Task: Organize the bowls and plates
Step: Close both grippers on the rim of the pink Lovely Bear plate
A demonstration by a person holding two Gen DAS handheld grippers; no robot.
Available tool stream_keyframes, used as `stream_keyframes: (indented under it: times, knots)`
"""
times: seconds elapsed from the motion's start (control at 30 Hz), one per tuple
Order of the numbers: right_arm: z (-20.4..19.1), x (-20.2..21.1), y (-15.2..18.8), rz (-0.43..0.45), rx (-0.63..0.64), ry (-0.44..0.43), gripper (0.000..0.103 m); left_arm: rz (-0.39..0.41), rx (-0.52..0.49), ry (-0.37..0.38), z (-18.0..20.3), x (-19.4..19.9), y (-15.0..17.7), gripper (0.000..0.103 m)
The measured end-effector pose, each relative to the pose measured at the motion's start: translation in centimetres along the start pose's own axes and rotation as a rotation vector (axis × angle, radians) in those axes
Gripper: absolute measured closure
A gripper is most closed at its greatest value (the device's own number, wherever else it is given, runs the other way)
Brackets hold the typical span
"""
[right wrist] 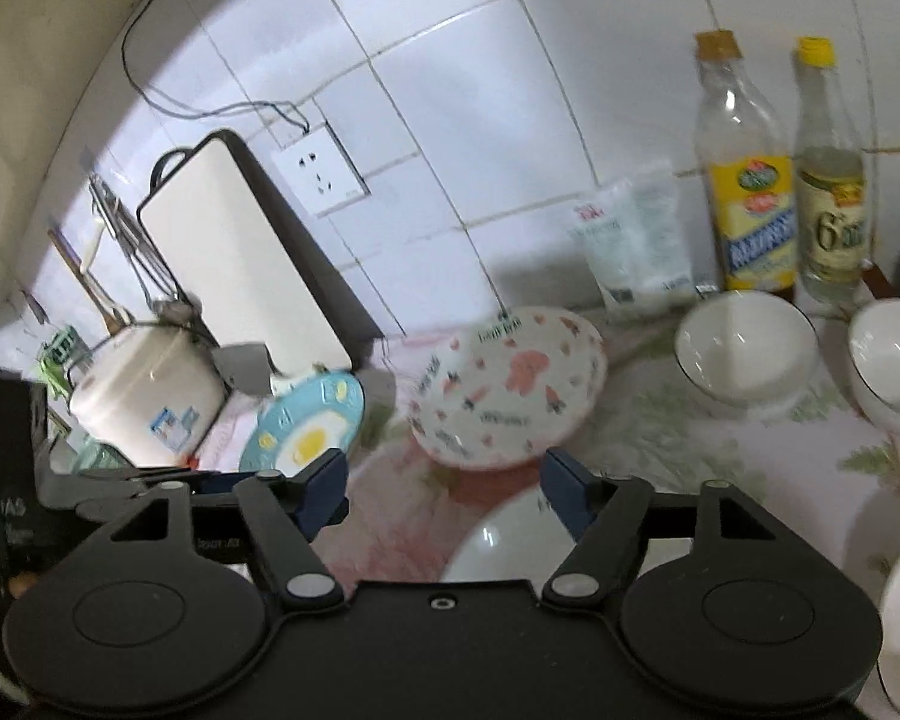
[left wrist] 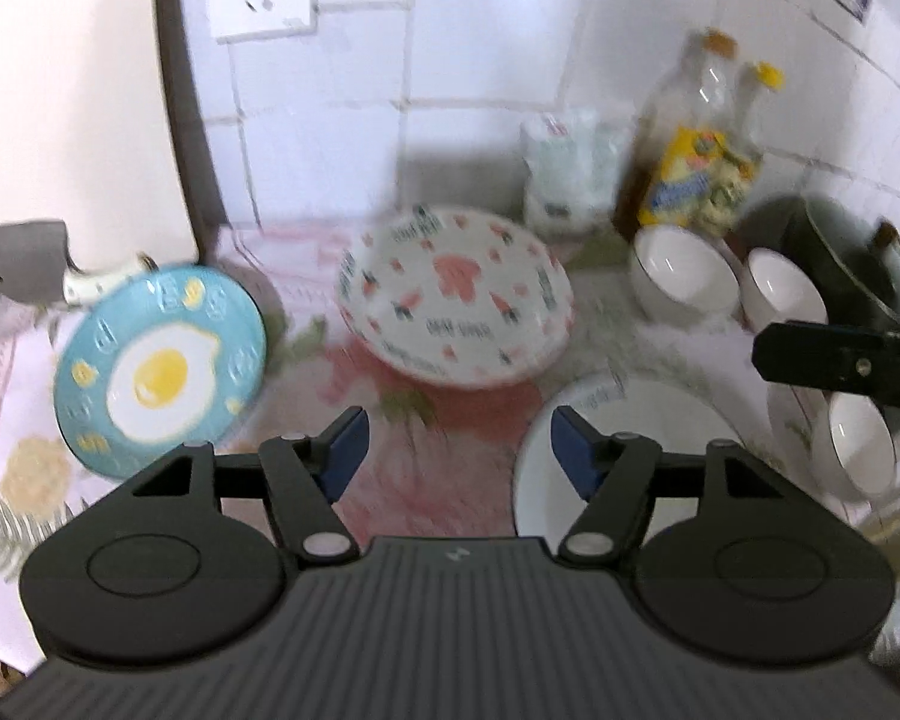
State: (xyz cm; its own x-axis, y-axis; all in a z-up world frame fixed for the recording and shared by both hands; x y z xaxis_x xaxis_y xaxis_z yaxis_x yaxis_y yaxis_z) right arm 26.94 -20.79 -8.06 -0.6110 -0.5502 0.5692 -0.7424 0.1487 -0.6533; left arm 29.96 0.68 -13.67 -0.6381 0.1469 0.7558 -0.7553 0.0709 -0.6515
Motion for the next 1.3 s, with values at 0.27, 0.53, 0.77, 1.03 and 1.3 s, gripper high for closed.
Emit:
stream_keyframes:
  times: [0.27, 0.53, 0.77, 1.03, 1.3]
  knots:
    - [3.1, -6.5, -3.4, -0.039, -0.096, -0.019, 0.017, 0.006, 0.1, -0.031, -3.8, -5.6, -3.6, 0.033]
    - [8.7, -13.9, -2.0, -0.134, -0.182, 0.078, 0.018, -0.073, 0.153, -0.081, -5.0, -13.2, -3.0, 0.033]
    - [11.2, -17.0, -0.7, -0.132, -0.224, 0.105, 0.018, -0.045, 0.171, -0.178, -4.7, -16.2, -2.2, 0.033]
    - [11.5, -18.4, -0.9, -0.088, -0.231, 0.079, 0.027, -0.083, 0.263, -0.151, -5.4, -18.1, -1.7, 0.051]
    - [12.1, -19.8, -1.0, -0.138, -0.157, 0.206, 0.083, -0.057, 0.307, -0.095, -5.1, -18.5, -1.2, 0.082]
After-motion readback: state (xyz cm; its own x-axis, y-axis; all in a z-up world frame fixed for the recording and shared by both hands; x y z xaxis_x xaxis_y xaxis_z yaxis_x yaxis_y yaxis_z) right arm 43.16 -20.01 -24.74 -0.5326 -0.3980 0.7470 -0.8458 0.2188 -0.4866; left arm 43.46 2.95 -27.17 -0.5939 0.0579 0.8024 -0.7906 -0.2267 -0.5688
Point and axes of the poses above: each gripper's, at about its wrist camera, not at the fingertips, and x roughly against the way its jaws point, z to its right, y to its underside, the point moved 5 cm from there along -x, roughly the way its jaws point, and after that the axes turned 4 degrees about -y, right-handed, at the moved point
